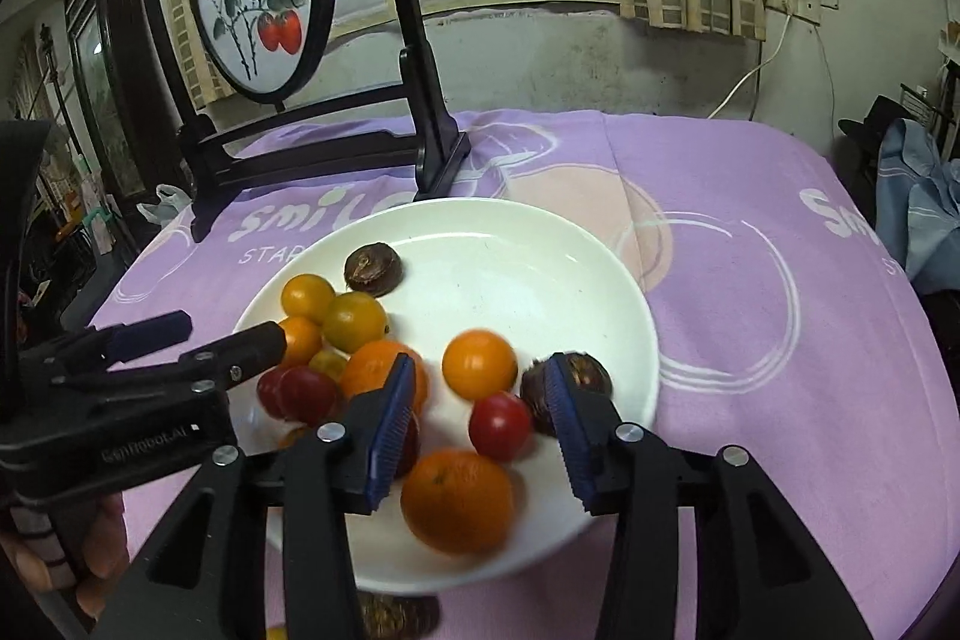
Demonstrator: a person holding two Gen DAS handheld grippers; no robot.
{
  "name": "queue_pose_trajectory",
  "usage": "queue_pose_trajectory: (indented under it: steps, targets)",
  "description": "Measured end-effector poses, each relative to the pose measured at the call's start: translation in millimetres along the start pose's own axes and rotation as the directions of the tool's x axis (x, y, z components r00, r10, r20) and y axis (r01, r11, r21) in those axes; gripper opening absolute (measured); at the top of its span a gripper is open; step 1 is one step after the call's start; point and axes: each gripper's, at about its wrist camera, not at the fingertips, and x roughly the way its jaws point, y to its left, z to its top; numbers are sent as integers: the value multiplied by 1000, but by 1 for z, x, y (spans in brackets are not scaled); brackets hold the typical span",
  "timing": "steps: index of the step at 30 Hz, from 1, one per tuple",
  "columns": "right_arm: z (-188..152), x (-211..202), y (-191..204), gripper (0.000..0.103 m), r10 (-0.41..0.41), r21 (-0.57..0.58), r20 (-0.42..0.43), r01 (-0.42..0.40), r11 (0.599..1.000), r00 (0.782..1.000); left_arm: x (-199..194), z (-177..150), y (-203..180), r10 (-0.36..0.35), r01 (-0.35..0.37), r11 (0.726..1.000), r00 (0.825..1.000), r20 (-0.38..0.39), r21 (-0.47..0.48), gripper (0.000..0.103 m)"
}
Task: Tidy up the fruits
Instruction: 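Lower both tomatoes onto the plate and open both tools, then withdraw both open tools toward the last fruits on the cloth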
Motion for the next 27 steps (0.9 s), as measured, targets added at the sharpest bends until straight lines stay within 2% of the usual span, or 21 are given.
queue_pose_trajectory:
  steps: [3,11,15,20,24,27]
  targets:
    - [-7,-13,0,47,30,6,-10,-30,1000,999,-13,-7,-2,-1,1,1000,1000,2,16,88]
    - [-41,-49,10,49,16,-58,-11,-16,998,1000,-49,-41,-4,-9,9,999,1000,18,37,90]
    - [-61,-65,12,49,17,-85,-22,-19,996,1000,-65,-67,3,16,-17,999,999,33,46,93]
    - [-84,-76,17,49,3,-117,-47,-8,993,999,-67,-94,14,-10,10,1000,999,-34,1,94]
    - [-97,-78,20,49,-10,-133,-68,1,991,998,-62,-111,17,-15,14,1000,998,-55,-9,94]
    - [-103,-74,26,49,-21,-153,-88,7,988,996,-54,-119,27,-54,50,997,996,-72,-52,94]
